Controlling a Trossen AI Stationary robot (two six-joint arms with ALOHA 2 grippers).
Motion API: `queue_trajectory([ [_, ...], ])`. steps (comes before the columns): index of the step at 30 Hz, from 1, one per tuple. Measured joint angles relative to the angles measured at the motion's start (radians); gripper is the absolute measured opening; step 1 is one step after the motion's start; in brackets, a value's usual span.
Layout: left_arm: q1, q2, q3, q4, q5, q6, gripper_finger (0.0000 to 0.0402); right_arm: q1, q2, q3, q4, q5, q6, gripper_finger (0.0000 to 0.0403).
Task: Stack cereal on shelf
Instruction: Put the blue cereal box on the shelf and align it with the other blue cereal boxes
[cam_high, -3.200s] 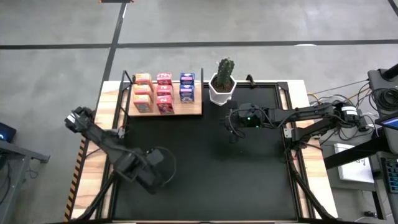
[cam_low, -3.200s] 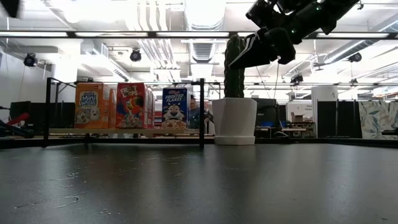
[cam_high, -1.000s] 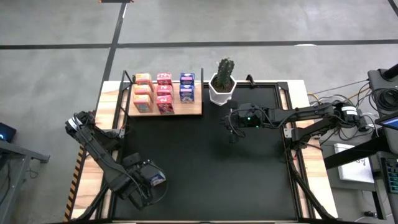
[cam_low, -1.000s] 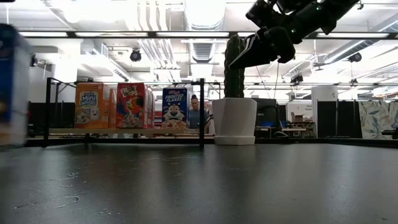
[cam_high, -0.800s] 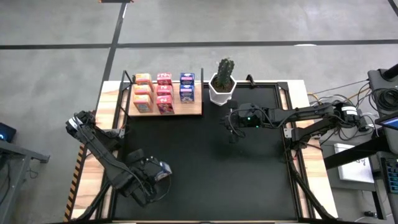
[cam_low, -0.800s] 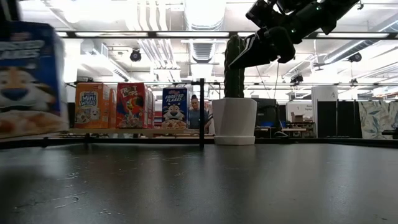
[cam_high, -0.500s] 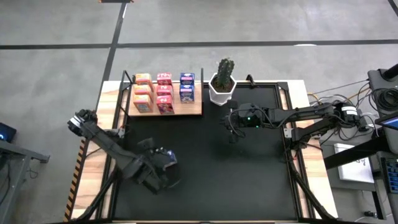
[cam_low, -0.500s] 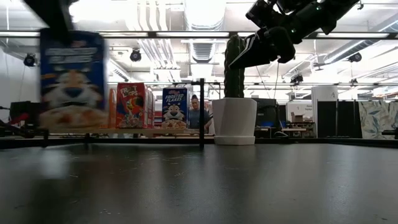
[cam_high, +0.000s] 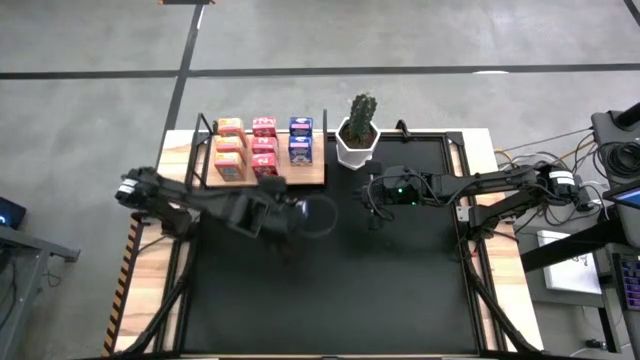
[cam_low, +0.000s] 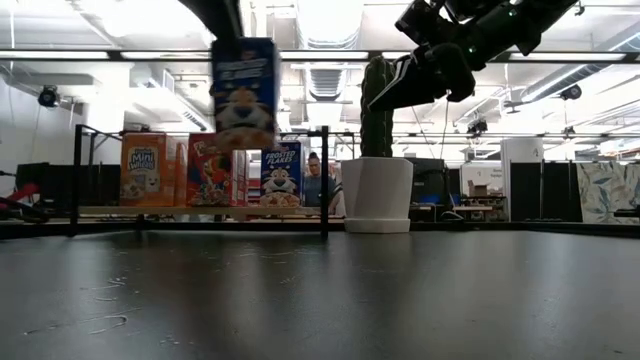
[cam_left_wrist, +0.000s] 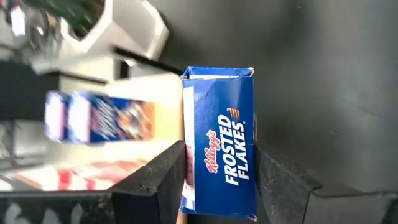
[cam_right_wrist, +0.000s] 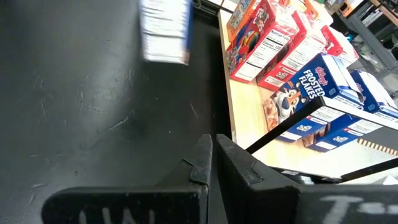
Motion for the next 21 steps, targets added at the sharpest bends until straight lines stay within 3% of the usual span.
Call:
queue_trajectory([
  [7, 0.203, 0.0, 0.004, 0.135, 0.061, 0.301, 0.0162, 0.0, 0.0, 0.0, 0.0, 0.0, 0.0, 0.0011],
  [12, 0.335, 0.002, -0.011, 0.178, 0.132, 0.375, 0.0162, 0.0, 0.0, 0.0, 0.0, 0.0, -0.001, 0.0011],
  [17, 0.438, 0.011, -0.034, 0.233, 0.267, 0.413, 0.0162, -0.001, 0.0, 0.0, 0.0, 0.0, -0.016, 0.0011],
  [21, 0.487, 0.014, -0.076, 0.302, 0.276, 0.459, 0.0162, -0.002, 0.0, 0.0, 0.001, 0.0, -0.019, 0.0011],
])
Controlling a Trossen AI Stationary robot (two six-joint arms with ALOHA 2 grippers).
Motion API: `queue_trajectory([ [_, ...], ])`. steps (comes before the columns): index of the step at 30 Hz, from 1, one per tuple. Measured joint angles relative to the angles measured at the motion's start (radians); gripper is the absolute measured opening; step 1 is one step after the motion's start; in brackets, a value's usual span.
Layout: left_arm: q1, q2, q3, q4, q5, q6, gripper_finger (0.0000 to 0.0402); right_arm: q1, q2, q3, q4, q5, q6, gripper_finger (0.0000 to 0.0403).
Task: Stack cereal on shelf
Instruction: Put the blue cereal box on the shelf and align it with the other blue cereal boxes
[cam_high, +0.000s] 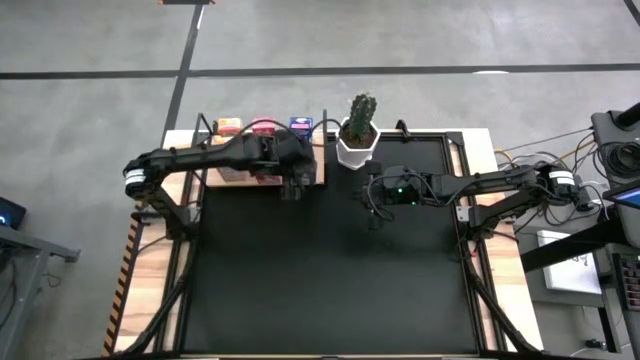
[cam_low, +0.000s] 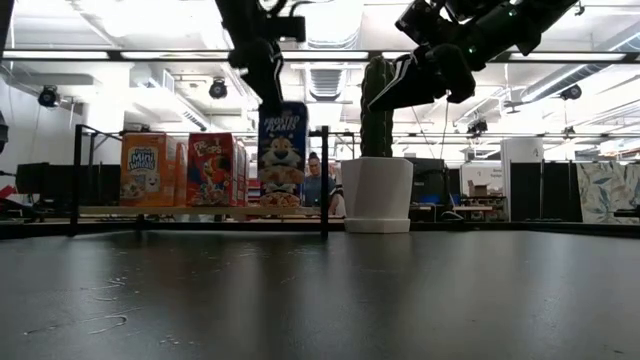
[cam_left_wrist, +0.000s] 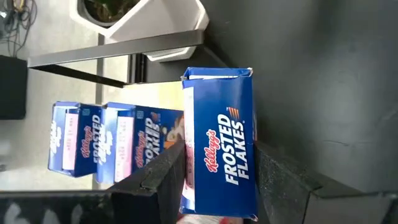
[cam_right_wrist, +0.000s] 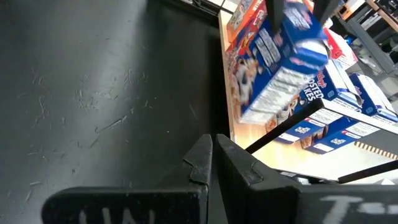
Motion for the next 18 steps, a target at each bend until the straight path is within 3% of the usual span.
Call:
queue_trajectory([
  [18, 0.078, 0.0, -0.064, 0.076, 0.024, 0.078, 0.0162, 0.0, 0.0, 0.0, 0.0, 0.0, -0.001, 0.0011],
])
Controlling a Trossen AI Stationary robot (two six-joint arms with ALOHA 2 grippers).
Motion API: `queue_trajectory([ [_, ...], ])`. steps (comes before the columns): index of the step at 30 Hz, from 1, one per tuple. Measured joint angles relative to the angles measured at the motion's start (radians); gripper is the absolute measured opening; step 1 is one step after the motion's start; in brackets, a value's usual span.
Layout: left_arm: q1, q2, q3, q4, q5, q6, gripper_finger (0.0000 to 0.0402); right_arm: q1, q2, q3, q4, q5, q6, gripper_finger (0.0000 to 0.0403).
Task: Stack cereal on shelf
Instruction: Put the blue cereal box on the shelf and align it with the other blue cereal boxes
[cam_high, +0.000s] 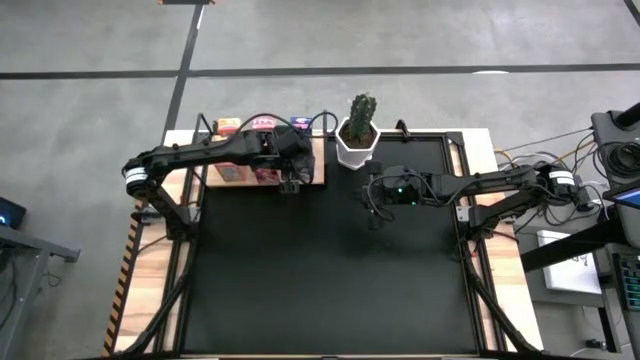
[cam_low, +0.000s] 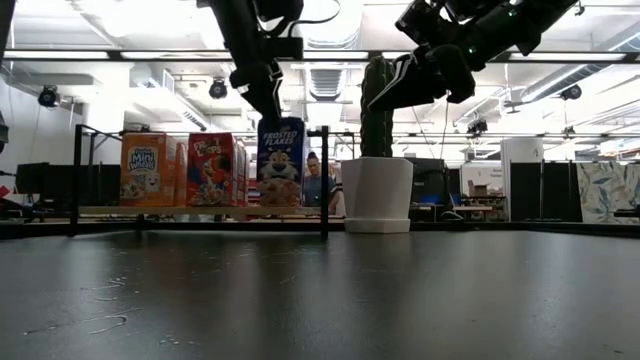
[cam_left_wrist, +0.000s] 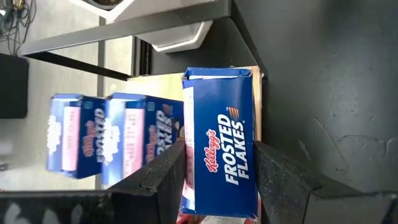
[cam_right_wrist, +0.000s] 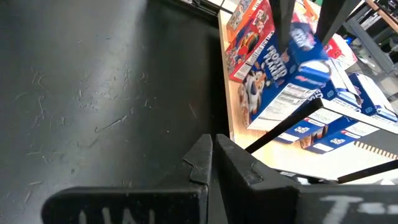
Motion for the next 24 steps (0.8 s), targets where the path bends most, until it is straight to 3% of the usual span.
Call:
queue_trajectory([
  [24, 0.013, 0.0, -0.029, 0.056, 0.0, 0.007, 0.0162, 0.0, 0.0, 0.0, 0.0, 0.0, 0.0, 0.0011],
])
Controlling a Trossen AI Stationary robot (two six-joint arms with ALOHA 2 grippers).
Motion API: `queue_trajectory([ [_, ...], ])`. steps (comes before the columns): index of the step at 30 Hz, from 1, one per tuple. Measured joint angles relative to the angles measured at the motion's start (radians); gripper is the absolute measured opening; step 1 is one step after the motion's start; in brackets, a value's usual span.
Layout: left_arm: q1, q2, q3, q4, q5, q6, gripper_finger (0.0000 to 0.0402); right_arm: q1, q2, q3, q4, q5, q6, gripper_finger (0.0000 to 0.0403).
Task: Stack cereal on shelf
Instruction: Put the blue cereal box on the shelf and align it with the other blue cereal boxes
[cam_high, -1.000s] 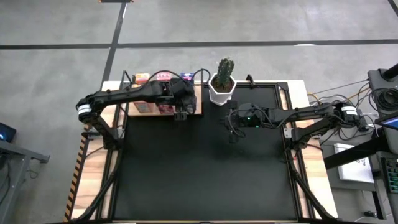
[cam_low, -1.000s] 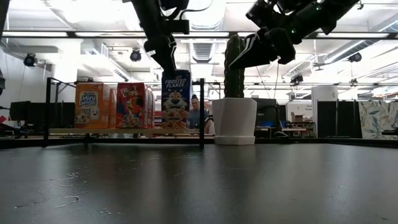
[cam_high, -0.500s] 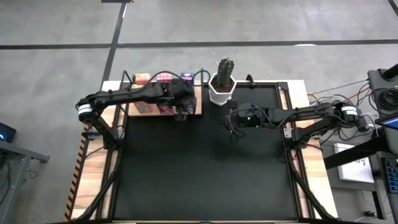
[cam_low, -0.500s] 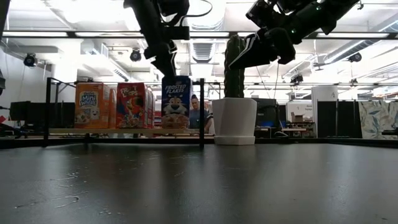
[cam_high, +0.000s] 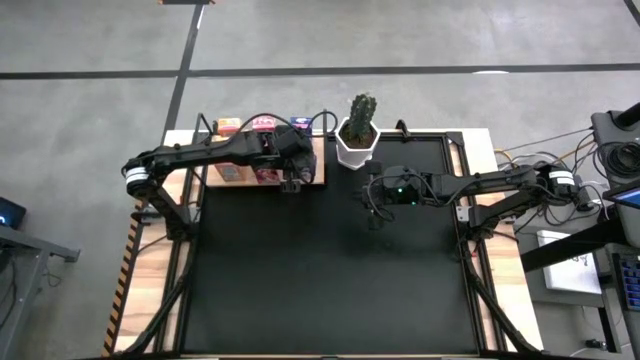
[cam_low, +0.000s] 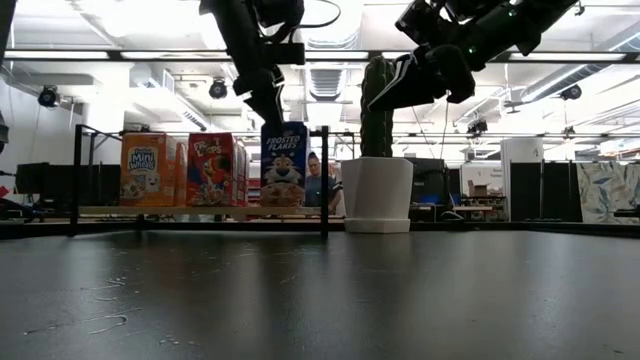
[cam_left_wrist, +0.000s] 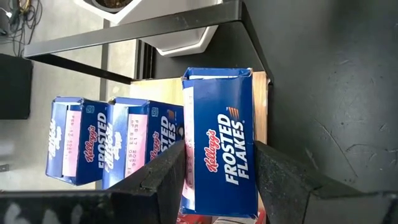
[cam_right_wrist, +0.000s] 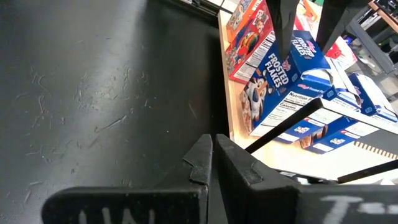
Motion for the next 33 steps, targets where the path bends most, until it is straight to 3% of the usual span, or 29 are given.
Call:
queue_trajectory([
  [9, 0.002, 0.0, -0.002, 0.006, 0.045, -0.024, 0.0162, 0.0, 0.0, 0.0, 0.0, 0.0, 0.0, 0.0011],
  [33, 0.017, 0.0, -0.022, 0.007, 0.044, -0.027, 0.0162, 0.0, 0.0, 0.0, 0.0, 0.0, -0.007, 0.0011],
])
